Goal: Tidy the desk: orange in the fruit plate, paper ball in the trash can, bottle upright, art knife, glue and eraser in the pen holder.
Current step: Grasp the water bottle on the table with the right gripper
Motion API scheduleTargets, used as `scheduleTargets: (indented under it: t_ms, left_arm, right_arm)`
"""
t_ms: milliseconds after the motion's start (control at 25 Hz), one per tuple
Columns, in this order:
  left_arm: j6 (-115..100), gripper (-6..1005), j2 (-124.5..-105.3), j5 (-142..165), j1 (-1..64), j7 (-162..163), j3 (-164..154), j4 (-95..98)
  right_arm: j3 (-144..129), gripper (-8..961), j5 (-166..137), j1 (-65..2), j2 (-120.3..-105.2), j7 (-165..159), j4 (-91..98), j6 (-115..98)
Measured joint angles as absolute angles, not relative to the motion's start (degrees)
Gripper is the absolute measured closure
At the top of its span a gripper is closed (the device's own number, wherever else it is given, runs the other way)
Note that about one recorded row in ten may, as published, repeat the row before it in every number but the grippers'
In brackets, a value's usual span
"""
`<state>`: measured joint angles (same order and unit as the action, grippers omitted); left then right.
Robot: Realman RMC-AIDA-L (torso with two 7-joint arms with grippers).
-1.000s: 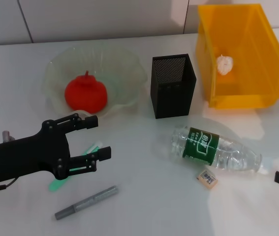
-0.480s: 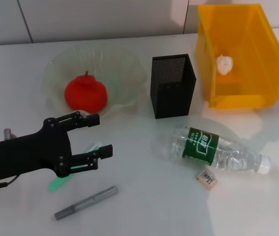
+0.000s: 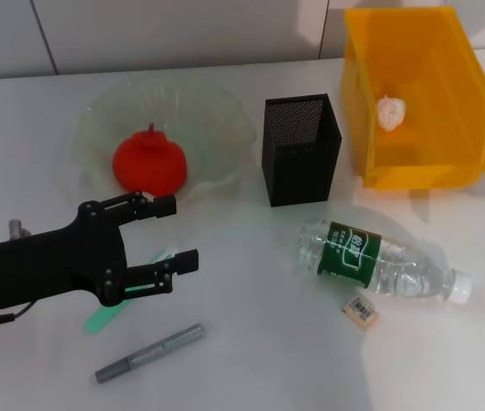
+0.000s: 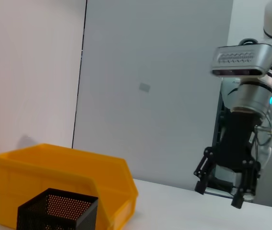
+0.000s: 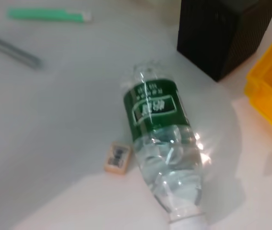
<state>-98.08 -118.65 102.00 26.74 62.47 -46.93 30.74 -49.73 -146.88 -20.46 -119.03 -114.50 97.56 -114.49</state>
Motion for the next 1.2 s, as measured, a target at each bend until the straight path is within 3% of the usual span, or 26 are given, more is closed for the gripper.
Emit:
scheduleTargets:
  t_ms: [240, 1200]
  left_arm:
    - [-98.3, 214, -118.65, 102.0, 26.7, 62.5, -46.9, 30.6]
    - [-98.4, 214, -118.65, 102.0, 26.5, 61.9, -46.5, 30.8]
  right_arm:
    - [-56.0, 110, -152.3, -24.2, -119.25, -116.7, 96.1, -113.4]
    - [-73.6, 170, -156.8, -25.1, -119.27, -127.1, 86.1, -102.2]
